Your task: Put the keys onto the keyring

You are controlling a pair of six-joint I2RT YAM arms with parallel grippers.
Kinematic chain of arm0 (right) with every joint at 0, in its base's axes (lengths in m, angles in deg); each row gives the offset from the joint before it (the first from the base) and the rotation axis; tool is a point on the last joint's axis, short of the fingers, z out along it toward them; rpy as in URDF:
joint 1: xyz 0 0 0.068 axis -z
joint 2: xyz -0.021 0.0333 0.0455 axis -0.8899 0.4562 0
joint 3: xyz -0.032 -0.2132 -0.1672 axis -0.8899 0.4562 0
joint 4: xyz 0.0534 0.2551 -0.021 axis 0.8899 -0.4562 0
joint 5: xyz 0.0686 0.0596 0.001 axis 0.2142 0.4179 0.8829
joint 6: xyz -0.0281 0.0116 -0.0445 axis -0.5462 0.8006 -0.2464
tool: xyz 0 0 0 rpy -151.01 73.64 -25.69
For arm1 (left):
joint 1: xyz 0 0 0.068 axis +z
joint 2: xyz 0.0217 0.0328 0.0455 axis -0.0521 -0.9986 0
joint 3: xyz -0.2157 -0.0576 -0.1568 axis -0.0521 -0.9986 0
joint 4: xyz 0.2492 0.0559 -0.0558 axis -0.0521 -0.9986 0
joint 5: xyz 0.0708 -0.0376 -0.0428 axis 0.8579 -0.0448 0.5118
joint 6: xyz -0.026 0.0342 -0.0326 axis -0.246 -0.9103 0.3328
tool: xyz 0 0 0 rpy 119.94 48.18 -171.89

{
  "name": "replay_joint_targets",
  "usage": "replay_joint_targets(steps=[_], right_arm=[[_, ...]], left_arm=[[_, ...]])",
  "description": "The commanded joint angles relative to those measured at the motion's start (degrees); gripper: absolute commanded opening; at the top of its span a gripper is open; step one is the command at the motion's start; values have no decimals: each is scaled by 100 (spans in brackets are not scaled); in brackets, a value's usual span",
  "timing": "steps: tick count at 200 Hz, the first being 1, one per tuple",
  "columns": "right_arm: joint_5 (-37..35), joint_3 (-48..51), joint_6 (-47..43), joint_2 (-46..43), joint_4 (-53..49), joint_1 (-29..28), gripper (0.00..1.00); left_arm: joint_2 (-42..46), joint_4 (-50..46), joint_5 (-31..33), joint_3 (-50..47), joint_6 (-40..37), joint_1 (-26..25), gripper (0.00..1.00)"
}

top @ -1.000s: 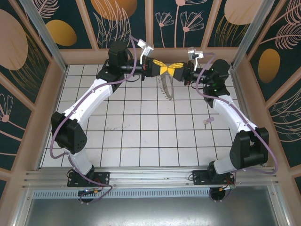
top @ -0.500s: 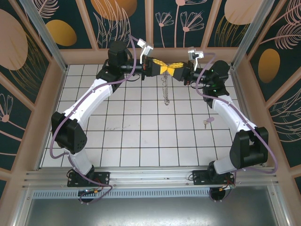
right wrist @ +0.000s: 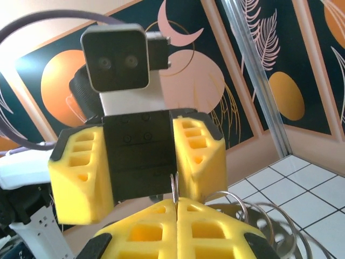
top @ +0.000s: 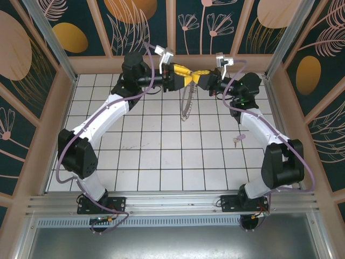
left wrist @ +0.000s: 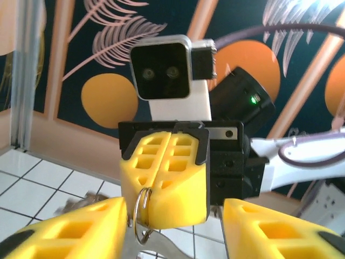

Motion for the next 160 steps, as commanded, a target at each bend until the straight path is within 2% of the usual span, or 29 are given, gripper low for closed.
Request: replay_joint_targets(steps=[1, 26, 63, 109, 160], right_arm=[[-451, 149, 363, -3, 1005, -48, 0], [-688, 389, 819, 37, 1909, -48, 0], [-946, 580, 1405, 128, 2948, -56, 0], [-1189, 546, 1695, 211, 3442, -180, 0], [-1234, 366, 1651, 299, 3361, -360, 0]], left_arm=[[470, 1364, 957, -478, 780, 3, 64], [741, 2059, 1484, -969, 1179, -1, 68], [741, 2251, 1447, -1063, 1314, 3, 66], [534, 2631, 1122, -1037, 1634, 5, 58], [253, 3117, 702, -904, 2098, -1, 50]])
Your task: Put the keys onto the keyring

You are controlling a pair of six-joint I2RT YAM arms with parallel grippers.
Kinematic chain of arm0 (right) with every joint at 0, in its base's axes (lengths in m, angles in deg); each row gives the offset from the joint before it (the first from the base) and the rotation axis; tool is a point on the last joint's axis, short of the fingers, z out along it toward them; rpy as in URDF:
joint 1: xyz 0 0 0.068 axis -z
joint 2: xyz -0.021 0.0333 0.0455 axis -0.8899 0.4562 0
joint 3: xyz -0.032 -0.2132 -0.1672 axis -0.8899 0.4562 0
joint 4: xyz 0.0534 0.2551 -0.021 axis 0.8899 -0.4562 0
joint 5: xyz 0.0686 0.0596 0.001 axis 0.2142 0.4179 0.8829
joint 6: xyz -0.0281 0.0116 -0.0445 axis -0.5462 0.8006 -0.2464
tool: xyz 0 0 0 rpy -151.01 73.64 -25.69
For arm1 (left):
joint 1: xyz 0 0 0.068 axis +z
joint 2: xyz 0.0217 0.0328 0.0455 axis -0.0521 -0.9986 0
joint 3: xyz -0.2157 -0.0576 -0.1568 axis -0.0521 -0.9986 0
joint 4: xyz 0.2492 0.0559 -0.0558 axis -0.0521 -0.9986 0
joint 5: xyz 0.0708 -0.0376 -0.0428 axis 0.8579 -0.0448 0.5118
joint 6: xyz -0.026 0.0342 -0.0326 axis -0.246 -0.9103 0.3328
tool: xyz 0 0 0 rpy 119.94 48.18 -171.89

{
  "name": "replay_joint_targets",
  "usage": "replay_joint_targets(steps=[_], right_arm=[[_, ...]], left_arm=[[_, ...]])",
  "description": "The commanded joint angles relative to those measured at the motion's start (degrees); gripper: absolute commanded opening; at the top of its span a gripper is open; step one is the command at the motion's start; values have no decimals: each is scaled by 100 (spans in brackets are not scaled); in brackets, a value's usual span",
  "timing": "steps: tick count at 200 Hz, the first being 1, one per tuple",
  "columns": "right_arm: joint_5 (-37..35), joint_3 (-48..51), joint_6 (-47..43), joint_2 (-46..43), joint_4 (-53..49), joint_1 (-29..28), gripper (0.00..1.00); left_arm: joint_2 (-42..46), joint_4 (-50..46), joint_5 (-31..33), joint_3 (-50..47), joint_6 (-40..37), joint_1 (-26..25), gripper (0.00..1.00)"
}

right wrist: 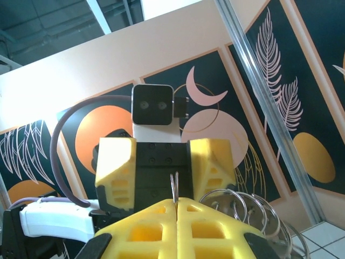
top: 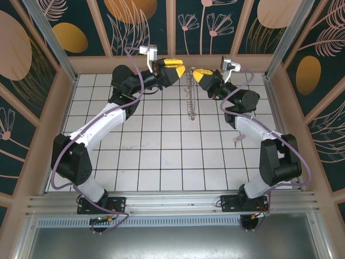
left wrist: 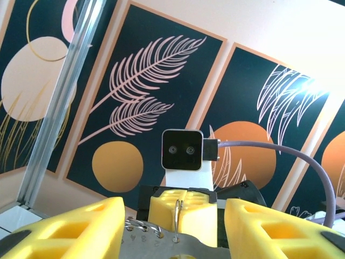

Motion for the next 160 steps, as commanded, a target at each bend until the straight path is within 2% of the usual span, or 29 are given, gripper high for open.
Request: replay_joint_targets(steps=[1, 77, 160], right_arm=[[-161, -207, 70, 61, 457, -76, 0], [-200, -341, 45, 177, 383, -156, 0], [-192, -369, 20, 188, 331, -162, 0]], left_arm=[[-174, 556, -317, 127, 367, 1, 50], [-275, 976, -434, -21, 720, -6, 40], [-466, 1099, -479, -101, 860, -21, 36]])
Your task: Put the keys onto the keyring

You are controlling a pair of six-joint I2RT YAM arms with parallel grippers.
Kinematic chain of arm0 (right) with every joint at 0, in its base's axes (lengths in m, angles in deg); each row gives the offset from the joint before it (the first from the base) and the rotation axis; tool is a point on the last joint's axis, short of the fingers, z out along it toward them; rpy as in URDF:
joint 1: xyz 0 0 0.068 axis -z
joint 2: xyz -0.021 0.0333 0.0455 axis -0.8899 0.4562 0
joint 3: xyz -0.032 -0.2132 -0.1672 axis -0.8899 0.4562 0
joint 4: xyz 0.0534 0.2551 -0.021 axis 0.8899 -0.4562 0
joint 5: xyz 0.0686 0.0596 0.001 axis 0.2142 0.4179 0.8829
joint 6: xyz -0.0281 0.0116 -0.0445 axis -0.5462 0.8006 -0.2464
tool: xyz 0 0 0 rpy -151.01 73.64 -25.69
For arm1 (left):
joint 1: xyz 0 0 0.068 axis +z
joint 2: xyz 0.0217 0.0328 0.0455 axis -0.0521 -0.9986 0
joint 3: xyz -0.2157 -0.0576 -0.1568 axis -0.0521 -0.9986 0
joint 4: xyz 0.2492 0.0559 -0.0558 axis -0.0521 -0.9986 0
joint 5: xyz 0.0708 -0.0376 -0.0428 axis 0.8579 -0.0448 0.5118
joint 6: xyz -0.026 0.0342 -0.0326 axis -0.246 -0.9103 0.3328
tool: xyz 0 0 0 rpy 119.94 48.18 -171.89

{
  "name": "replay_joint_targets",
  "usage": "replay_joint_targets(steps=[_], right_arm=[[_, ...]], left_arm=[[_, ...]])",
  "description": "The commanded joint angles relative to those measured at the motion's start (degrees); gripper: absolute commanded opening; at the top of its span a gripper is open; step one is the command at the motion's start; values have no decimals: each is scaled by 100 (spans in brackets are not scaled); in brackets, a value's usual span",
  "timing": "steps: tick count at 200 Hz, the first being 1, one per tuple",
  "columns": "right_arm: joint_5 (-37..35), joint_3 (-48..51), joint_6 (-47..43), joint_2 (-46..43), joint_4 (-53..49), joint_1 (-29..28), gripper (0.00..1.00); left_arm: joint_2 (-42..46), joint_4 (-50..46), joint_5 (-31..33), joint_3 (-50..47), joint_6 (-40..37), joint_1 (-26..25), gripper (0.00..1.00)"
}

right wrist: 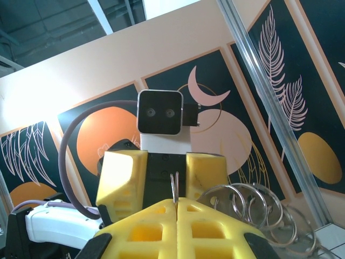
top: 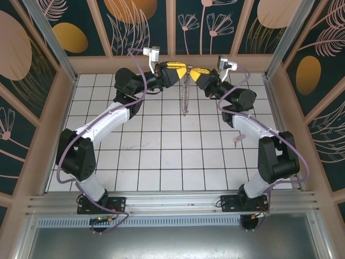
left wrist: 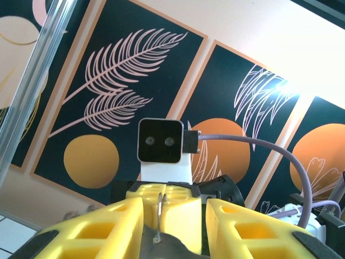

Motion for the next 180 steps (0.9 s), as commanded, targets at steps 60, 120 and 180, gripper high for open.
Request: replay_joint_targets(steps=[60, 120, 180], right_arm=[[-65, -248, 2, 32, 254, -47, 0], [-36, -283, -25, 67, 187, -70, 0], [-10, -292, -61, 79, 131, -80, 0]], left_arm=[[-206, 314, -107, -32, 145, -30, 35], [-263, 341, -137, 49, 182, -58, 31], [-297, 404, -132, 69, 213, -67, 21]])
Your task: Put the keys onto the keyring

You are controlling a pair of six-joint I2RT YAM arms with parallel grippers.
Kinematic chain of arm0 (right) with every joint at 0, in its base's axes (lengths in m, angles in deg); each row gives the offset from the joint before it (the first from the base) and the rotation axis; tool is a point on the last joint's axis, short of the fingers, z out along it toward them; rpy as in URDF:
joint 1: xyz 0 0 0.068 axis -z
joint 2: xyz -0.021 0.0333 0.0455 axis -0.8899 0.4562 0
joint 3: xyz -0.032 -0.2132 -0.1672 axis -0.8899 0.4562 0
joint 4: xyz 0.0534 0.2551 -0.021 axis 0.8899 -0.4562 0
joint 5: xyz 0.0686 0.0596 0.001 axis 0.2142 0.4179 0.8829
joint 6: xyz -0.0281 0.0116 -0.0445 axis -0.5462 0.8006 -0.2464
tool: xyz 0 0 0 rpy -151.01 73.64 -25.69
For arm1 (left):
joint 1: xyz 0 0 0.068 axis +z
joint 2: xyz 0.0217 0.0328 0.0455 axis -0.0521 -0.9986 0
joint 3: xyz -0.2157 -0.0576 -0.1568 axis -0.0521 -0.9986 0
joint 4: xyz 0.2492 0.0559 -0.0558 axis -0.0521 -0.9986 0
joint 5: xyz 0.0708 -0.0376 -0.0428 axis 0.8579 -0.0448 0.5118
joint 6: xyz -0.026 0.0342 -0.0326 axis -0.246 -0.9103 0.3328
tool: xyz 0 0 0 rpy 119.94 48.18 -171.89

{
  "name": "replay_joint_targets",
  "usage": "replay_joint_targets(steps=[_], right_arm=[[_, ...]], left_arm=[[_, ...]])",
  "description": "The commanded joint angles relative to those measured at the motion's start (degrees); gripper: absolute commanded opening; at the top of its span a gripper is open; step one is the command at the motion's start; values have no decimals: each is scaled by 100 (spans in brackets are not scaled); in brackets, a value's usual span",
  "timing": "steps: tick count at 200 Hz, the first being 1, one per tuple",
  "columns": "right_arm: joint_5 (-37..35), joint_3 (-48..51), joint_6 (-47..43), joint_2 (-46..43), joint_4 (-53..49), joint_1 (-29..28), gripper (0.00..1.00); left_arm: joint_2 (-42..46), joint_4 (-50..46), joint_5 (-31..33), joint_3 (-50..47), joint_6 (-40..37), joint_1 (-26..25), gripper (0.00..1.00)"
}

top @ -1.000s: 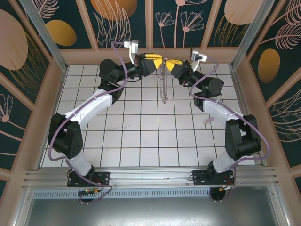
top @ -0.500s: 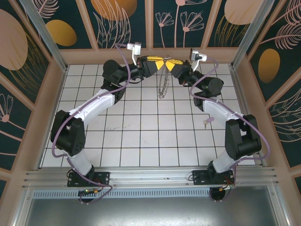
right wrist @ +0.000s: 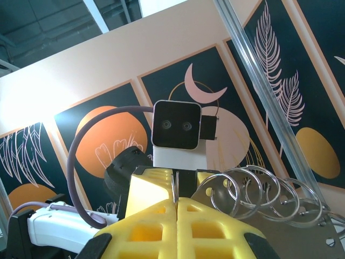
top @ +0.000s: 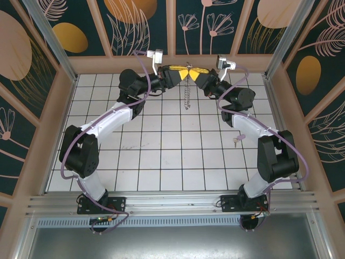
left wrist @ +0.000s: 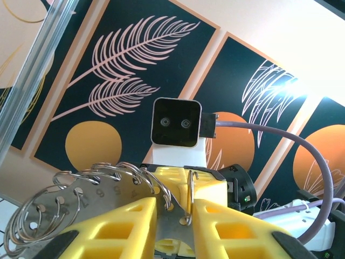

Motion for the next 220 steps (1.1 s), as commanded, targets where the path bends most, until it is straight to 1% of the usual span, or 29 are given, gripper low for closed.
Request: replay_joint_targets(steps=[1, 20, 29, 52, 96, 116, 133, 165, 199, 220], right_arm=[[-10, -233, -56, 5, 267, -59, 0], [8, -242, -85, 1, 217, -73, 0], [8, -237, -91, 1, 216, -71, 0], [8, -248, -104, 0, 197, -77, 0], [34, -259, -142, 4, 127, -86, 0], [52, -267, -157, 8, 85, -104, 0], [52, -268, -184, -2, 59, -103, 0], [52, -277, -214, -15, 21, -103, 0], [68, -277, -223, -38, 7, -103, 0], [78, -268, -227, -46, -9, -103, 0]], left_arm=[[-57, 292, -101, 115, 50, -41, 21], [-74, 379, -93, 114, 106, -45, 21], [-67, 420, -86, 116, 130, -45, 22], [-97, 447, -95, 134, 152, -49, 21], [-153, 525, -118, 177, 202, -76, 7], [-166, 564, -126, 184, 227, -93, 4], [-179, 640, -148, 203, 255, -116, 18], [-188, 624, -140, 230, 266, -117, 21], [-190, 649, -135, 213, 280, -128, 12], [-196, 688, -136, 212, 297, -135, 0]])
